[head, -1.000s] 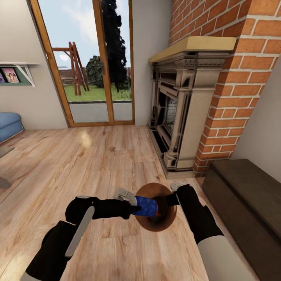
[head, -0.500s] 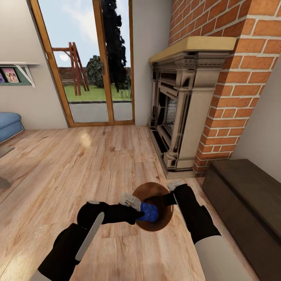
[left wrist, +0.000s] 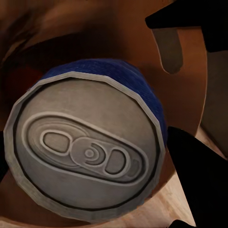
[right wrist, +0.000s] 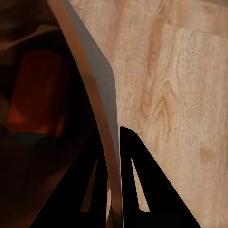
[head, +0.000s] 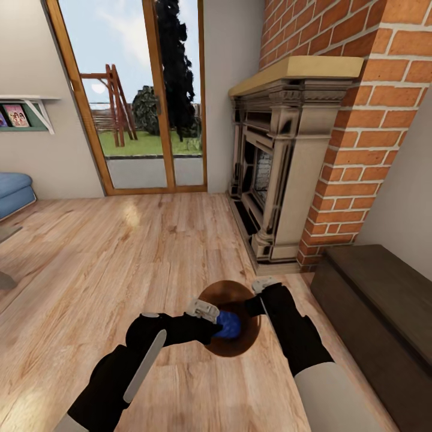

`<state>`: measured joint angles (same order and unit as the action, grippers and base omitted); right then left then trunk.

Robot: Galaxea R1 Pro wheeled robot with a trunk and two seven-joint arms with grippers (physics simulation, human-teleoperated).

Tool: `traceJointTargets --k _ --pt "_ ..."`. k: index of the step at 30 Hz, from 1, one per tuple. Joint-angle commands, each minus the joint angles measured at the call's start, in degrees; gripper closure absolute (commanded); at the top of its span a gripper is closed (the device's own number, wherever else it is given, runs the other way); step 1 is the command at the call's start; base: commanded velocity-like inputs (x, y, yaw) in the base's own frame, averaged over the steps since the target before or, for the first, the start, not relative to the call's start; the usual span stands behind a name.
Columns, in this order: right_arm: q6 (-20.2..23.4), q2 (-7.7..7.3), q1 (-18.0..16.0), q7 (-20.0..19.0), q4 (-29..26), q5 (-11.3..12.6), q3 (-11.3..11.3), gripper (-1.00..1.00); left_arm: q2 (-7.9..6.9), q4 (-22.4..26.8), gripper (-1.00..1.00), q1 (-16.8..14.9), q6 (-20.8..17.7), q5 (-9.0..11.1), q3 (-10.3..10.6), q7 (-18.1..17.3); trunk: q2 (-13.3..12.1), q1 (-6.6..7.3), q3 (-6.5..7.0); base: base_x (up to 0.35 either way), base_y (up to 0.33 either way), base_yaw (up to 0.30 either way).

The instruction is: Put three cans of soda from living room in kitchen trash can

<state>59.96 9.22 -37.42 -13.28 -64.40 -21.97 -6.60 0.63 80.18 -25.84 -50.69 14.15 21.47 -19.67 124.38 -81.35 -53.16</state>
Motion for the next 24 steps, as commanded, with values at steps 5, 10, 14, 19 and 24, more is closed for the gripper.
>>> traceJointTargets --k 5,10,14,19,24 --pt "0.0 0.22 0.0 -0.3 -0.1 0.6 -0.1 1.0 0.06 -3.0 1.0 0.0 2.3 0.0 0.1 1.2 0.0 0.0 0.01 0.0 0.0 0.0" --pt "0.0 0.26 0.0 -0.3 -0.1 0.6 -0.1 1.0 0.07 -6.7 1.0 0.0 5.0 0.0 0.1 2.5 0.0 0.0 0.01 0.0 0.0 0.0" --pt "0.0 0.32 0.0 -0.3 -0.1 0.7 -0.2 1.0 0.1 -9.6 1.0 -0.1 6.9 0.0 0.1 3.2 0.0 0.0 0.01 0.0 0.0 0.0" --pt "0.0 0.33 0.0 -0.3 -0.1 0.8 -0.2 1.0 0.14 -11.0 1.0 -0.1 8.1 0.0 0.1 3.3 0.0 0.0 0.01 0.0 0.0 0.0" --pt "0.0 0.58 0.0 -0.3 -0.1 0.8 -0.2 1.0 0.23 -11.9 -1.0 -0.1 9.0 0.0 0.1 3.3 0.0 0.0 0.01 0.0 0.0 0.0"
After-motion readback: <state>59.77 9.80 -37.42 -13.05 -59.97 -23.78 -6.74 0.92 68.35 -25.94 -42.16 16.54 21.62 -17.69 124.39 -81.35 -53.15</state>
